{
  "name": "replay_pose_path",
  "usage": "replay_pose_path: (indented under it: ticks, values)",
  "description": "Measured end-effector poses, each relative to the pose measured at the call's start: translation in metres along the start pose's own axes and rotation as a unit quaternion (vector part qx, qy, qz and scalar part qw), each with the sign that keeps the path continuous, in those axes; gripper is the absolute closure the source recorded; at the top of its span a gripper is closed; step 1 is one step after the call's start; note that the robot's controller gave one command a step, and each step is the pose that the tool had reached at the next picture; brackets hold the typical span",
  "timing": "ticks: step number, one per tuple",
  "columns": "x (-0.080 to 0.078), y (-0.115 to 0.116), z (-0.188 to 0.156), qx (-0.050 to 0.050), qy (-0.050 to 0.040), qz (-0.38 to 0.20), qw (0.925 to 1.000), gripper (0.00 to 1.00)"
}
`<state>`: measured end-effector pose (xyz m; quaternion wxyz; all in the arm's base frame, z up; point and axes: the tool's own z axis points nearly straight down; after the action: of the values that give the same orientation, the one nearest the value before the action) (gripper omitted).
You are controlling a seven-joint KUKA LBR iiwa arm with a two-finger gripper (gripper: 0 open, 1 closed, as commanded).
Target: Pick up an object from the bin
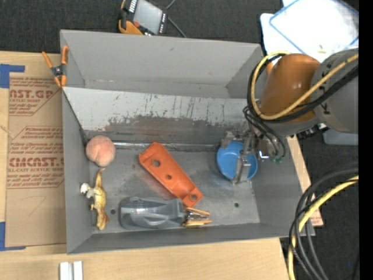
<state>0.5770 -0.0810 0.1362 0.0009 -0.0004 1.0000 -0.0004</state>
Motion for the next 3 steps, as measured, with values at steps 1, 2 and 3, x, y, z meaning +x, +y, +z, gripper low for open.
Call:
replay_pose_path:
  ticks: [1,2,3]
  values:
    - [0.000,0.000,0.000,0.000,0.0000,0.000,1.0000,0.00]
    - [0.002,-0.045,0.034,0.000,-0.0009,-0.080,0.9968,0.00]
    - [0.002,-0.045,0.031,0.000,0.0021,-0.064,0.9979,0.00]
